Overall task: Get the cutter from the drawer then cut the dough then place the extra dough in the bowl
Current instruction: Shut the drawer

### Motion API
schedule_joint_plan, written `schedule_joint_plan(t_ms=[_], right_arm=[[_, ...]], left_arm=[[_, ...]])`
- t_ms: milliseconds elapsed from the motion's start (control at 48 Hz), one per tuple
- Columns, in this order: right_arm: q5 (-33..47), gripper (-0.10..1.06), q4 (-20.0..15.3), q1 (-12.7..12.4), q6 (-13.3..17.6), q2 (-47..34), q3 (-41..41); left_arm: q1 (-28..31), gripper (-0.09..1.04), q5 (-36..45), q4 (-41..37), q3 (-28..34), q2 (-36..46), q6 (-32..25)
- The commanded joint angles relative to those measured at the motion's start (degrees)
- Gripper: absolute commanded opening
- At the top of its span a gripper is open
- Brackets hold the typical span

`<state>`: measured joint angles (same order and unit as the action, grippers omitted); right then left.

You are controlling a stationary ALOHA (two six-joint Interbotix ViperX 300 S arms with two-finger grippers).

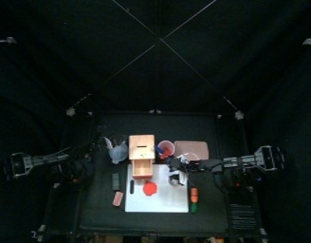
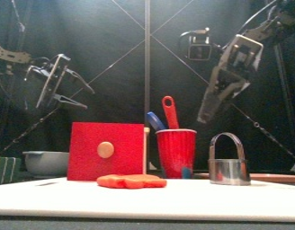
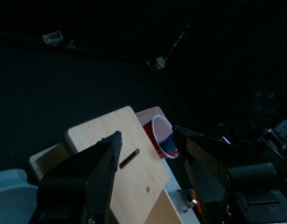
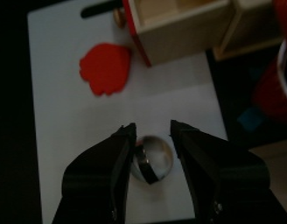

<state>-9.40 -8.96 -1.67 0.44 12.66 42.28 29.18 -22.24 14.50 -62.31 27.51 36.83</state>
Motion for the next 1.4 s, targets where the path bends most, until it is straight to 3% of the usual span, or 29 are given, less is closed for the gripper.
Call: schedule_joint_plan(t_ms=[21,229,438,979,1396], right_arm=[[2.5,0.75,1.8,1.3,-0.1,-3.0,-5.3],[2.6,0.63,6.0,4.0,0.4,-10.8,-13.3],[3.2,0.48,7.2,5.1,0.6,-17.4,-20.0],[-1.6,0.46,7.8,4.7,0.8,-30.8,-32.8],[-11.6,0.46,11.2,0.8,0.8,-34.8,-40.7]], left_arm=[[1.2,0.83,1.8,0.0,4.5,-4.6,0.0],[2.3,0.62,7.8,0.0,10.9,-12.0,0.0],[4.8,0.43,11.3,0.0,14.9,-16.3,0.1],[5.3,0.44,18.3,0.0,21.4,-23.9,0.0],[5.4,0.44,18.7,0.0,20.9,-24.4,0.0]])
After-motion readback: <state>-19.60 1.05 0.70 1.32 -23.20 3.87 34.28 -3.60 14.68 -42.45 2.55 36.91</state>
